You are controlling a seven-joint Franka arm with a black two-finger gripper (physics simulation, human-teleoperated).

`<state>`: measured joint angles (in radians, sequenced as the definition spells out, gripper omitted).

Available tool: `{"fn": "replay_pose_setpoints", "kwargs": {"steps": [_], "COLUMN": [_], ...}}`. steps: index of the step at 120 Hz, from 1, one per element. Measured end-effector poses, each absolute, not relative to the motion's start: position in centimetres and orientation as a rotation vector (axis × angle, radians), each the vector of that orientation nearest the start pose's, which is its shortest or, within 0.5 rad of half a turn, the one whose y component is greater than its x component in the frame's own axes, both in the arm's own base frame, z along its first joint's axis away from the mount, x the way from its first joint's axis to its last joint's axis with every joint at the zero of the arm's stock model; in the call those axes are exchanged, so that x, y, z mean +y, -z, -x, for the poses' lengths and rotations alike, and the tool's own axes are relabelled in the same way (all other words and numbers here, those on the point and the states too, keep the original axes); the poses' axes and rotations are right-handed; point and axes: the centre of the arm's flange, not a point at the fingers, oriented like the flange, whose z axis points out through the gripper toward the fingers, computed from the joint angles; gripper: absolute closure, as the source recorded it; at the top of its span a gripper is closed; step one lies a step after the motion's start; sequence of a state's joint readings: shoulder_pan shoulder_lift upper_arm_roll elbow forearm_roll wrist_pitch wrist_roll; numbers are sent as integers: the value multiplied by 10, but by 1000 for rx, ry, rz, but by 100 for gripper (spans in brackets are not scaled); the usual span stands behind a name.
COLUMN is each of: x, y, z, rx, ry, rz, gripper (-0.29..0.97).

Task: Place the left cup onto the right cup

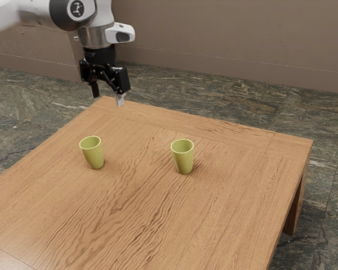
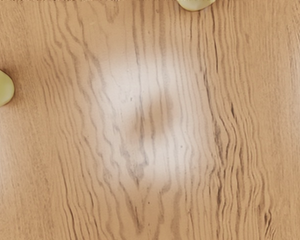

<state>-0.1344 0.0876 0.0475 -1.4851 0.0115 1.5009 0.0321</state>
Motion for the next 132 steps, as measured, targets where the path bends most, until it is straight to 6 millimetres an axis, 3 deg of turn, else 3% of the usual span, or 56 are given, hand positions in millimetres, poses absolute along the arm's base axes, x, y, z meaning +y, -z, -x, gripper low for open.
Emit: {"fn": "replay_pose_setpoints", "kwargs": {"steps": [44, 64, 110, 132], "x": [-49, -40, 21, 38], "y": [-609, -594, -545, -522], "z": [-572, -575, -578, -577], "rx": [187, 175, 116, 141], "ry": [-103, -123, -176, -183], "rz": [3111, 3095, 3082, 3085], "gripper": [0, 0, 0, 0]}}
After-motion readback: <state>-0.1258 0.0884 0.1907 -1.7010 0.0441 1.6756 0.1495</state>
